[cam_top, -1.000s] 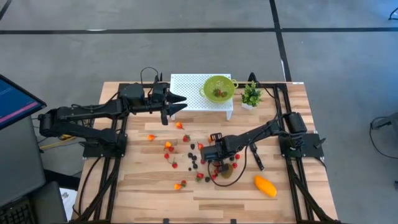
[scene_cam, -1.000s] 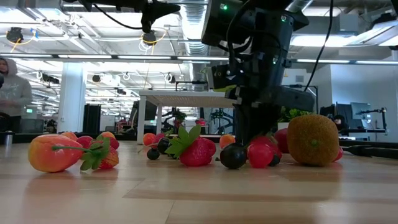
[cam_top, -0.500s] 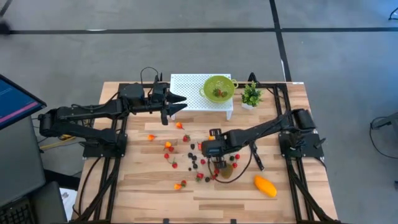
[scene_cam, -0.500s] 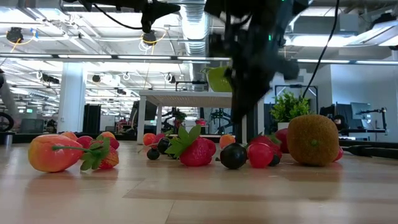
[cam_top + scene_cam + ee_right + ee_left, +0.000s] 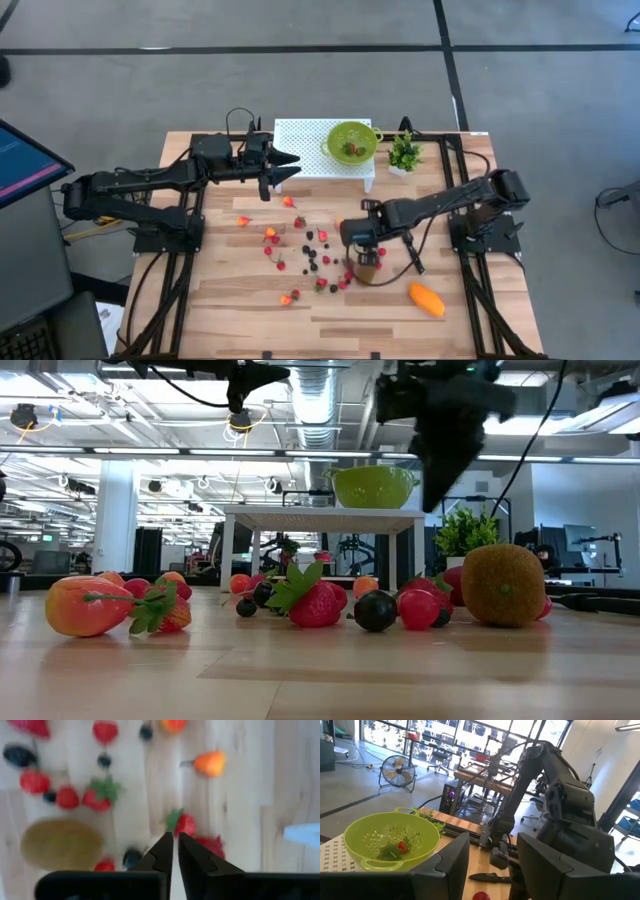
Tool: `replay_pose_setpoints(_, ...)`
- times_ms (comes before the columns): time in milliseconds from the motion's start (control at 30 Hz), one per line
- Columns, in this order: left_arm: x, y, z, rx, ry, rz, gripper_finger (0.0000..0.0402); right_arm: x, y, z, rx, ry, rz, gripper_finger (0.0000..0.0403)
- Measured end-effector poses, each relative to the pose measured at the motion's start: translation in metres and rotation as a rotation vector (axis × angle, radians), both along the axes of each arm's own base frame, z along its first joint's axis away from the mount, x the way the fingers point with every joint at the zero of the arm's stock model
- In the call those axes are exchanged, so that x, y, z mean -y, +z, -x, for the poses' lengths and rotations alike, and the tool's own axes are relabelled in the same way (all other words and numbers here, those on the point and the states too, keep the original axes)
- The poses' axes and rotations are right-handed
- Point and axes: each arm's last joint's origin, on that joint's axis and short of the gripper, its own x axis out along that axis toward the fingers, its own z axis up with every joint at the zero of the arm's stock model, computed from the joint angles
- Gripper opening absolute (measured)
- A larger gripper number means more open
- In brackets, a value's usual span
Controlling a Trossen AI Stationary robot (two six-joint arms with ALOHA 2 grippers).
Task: Pick & Place Fruit
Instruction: Put the red strawberry into the green strainer bowl
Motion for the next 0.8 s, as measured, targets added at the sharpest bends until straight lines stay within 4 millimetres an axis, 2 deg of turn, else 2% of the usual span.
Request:
replay_pose_setpoints(100, 0.0, 0.0, 0.0, 0.0, 0.0, 0.0, 0.0159, -0.01, 0.0, 0.0, 0.018, 0.065, 0.004, 0.0046)
replay_pose_setpoints(300, 0.0, 0.0, 0.0, 0.002, 0.0, -0.001, 0.0159, -0.022, -0.012, 0.005, -0.036, 0.434, 0.117, 0.0089)
replay_pose_setpoints(400, 0.0, 0.0, 0.0, 0.005, 0.0, -0.001, 0.0159, -0.022, -0.018, 0.007, -0.059, 0.558, 0.179, 0.0108)
replay_pose_setpoints(633, 0.0, 0.001, 0.0, 0.008, 0.0, -0.002, 0.0159, -0.02, -0.027, 0.006, -0.068, 0.746, 0.279, 0.0156)
replay_pose_setpoints(800, 0.0, 0.001, 0.0, 0.012, 0.0, -0.003, 0.0159, -0.013, -0.035, 0.003, -0.042, 0.793, 0.306, 0.0179)
